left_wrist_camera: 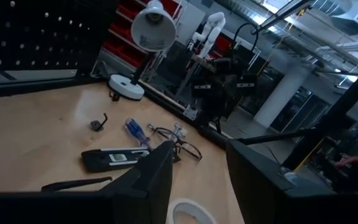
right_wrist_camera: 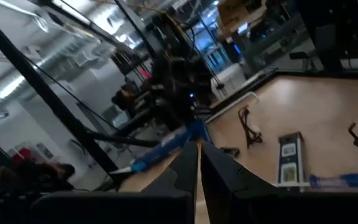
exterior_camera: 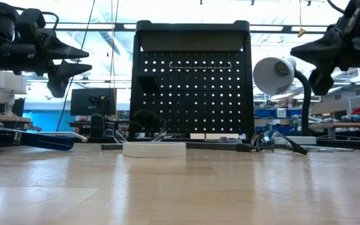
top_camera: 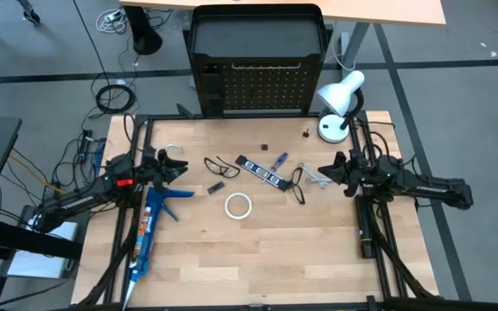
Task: Hang tools onto peg board
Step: Return to Home Position
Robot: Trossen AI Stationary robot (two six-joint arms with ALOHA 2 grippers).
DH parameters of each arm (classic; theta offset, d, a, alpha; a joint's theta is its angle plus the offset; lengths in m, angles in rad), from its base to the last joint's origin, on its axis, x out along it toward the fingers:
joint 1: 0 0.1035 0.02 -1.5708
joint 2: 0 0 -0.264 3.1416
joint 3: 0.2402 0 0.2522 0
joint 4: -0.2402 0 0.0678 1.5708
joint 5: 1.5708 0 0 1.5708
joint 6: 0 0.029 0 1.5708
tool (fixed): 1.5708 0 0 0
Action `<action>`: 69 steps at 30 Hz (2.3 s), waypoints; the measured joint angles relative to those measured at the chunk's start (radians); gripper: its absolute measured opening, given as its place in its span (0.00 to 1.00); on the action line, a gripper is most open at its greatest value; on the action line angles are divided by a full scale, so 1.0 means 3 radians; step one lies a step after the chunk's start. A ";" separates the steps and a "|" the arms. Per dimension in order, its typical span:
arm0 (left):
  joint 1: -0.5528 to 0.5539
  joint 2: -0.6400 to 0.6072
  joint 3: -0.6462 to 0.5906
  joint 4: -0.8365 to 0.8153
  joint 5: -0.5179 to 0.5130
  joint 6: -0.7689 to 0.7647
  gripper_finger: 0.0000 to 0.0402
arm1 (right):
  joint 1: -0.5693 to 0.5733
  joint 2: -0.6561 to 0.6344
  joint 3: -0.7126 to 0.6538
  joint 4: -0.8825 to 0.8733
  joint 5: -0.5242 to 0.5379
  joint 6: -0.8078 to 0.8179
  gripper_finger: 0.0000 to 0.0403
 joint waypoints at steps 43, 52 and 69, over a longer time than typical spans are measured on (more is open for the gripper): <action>-0.0487 0.0001 -0.0003 0.0020 -0.0003 0.0000 0.39 | 0.0000 0.0003 0.0000 -0.0009 -0.0001 0.0000 0.06; -0.0487 0.0001 -0.0003 0.0019 -0.0003 0.0001 0.39 | 0.0000 0.0003 0.0000 -0.0009 -0.0002 0.0000 0.06; -0.0487 0.0001 -0.0003 0.0018 -0.0003 0.0001 0.39 | 0.0001 0.0003 0.0000 -0.0009 -0.0002 0.0000 0.06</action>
